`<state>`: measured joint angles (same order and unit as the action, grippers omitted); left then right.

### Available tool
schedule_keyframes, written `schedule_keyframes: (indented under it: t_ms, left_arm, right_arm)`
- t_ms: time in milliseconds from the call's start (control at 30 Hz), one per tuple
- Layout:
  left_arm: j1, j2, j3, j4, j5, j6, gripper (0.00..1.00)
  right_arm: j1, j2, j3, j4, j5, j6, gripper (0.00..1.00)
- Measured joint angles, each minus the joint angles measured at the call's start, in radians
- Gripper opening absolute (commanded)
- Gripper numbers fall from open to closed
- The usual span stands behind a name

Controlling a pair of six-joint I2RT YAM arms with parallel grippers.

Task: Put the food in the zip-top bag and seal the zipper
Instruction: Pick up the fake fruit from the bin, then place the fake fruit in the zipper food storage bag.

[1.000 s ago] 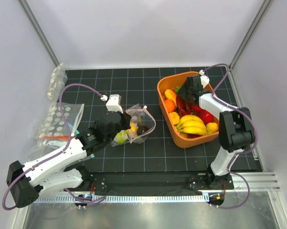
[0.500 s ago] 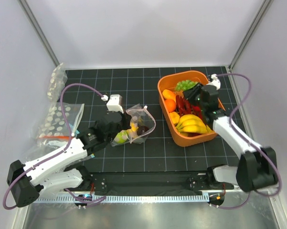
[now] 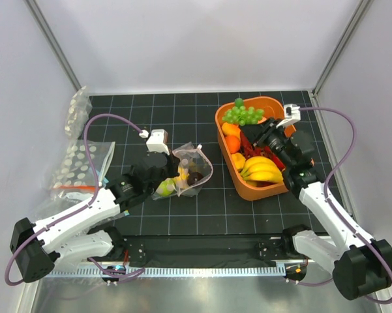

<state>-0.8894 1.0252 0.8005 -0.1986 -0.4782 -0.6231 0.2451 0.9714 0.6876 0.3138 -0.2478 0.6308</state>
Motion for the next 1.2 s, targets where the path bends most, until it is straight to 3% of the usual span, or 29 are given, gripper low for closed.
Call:
schedule_keyframes:
  t_ms: [367, 800, 1200]
  left_arm:
    - [0.066, 0.0, 0.0, -0.002, 0.01, -0.022, 0.0]
    - [0.101, -0.037, 0.0, -0.008, 0.037, -0.069, 0.02]
    - [0.127, -0.038, 0.0, -0.032, 0.037, -0.077, 0.03]
  right_arm:
    - [0.345, 0.02, 0.088, -0.083, -0.149, -0.283, 0.26]
    - [0.505, 0.18, 0.233, -0.354, -0.115, -0.528, 0.25]
    - [0.515, 0.214, 0.252, -0.422, -0.126, -0.577, 0.25]
